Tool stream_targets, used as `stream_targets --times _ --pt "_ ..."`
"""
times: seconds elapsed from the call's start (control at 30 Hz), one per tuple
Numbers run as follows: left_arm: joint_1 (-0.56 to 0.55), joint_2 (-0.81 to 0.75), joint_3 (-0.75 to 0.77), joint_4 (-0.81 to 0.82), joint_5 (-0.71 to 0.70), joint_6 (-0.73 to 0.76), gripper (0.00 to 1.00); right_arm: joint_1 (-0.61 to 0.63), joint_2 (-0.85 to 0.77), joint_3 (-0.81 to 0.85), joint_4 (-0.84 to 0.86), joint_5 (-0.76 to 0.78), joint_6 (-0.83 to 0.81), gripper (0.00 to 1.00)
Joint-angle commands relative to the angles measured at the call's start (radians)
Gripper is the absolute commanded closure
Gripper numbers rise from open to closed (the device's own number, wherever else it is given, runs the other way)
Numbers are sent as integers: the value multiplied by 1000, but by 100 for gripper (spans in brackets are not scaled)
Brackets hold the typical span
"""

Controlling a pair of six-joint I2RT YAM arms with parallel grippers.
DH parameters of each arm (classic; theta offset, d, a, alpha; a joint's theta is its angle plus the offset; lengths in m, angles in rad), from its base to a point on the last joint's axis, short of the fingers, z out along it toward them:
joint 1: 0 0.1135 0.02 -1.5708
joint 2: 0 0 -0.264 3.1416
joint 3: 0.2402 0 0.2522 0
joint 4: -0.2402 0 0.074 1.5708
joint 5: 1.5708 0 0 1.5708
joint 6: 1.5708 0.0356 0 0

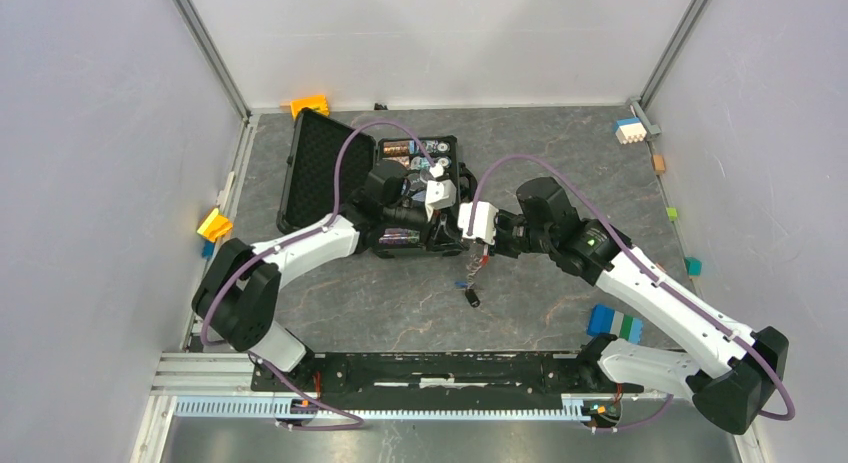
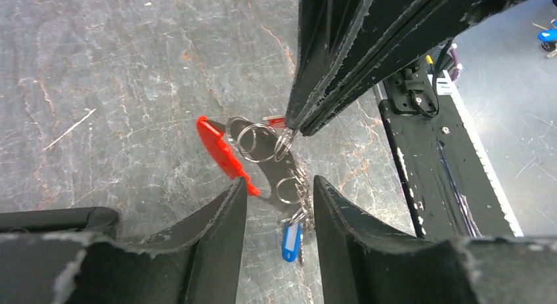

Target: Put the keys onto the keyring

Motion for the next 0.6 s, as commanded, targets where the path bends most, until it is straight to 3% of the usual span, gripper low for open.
stream_targets --times 0.0,0.33,0.57 --pt "-24 32 56 -18 44 98 49 -5 -27 27 11 -27 6 100" --pt "-31 86 112 -19 63 93 45 -13 -31 25 10 -40 11 100" --pt "-35 92 116 -19 66 88 59 -16 -31 22 11 -41 11 100"
